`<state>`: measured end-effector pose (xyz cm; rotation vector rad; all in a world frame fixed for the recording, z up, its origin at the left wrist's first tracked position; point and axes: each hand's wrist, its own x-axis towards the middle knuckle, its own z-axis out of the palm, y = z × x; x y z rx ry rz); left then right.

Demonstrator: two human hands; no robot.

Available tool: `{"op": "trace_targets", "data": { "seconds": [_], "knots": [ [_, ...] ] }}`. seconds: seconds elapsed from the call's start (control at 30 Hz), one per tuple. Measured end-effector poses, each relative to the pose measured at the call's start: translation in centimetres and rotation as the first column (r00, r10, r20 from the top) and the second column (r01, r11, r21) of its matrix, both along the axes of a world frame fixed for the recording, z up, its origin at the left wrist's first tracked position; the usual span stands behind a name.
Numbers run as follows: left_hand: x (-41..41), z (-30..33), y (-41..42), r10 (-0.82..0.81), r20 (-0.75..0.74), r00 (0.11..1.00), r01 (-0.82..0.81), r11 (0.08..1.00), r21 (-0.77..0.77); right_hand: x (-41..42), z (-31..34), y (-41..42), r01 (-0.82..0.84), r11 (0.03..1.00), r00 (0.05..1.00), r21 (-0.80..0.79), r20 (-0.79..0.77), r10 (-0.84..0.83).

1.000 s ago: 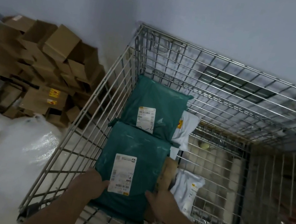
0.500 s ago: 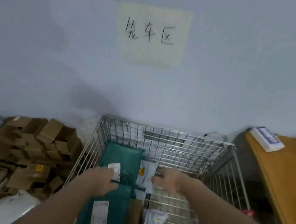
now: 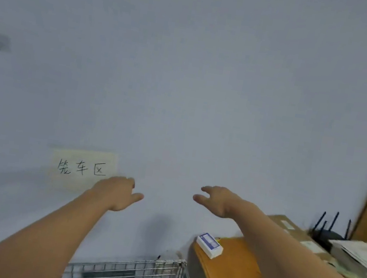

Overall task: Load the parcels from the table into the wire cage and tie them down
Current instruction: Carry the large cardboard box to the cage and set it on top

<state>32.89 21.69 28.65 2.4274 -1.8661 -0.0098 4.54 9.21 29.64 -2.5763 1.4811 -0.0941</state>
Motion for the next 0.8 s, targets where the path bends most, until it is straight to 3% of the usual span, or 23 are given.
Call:
{"op": "trace_targets", "data": {
  "seconds": [0.27, 0.5, 0.8],
  "knots": [
    [-11.8, 4.4, -7.2, -0.238, 0.043, 0.97, 0.24, 0.97, -0.049, -15.4, 3.9, 0.7, 0.278, 0.958, 0.96, -0.063, 0.004, -0.279],
    [-21.4, 0.5, -11.9, -0.439, 0.043, 0.897, 0.44, 0.897, -0.03, -28.0, 2.2, 3.2, 0.516, 0.857, 0.857, -0.011, -0.003, -0.516],
    [-32.2, -5.2, -18.4, -0.58, 0.132, 0.804, 0.575, 0.814, 0.077, -40.0, -3.7, 2.0, 0.649, 0.755, 0.76, 0.095, -0.023, -0.65]
  ]
}}
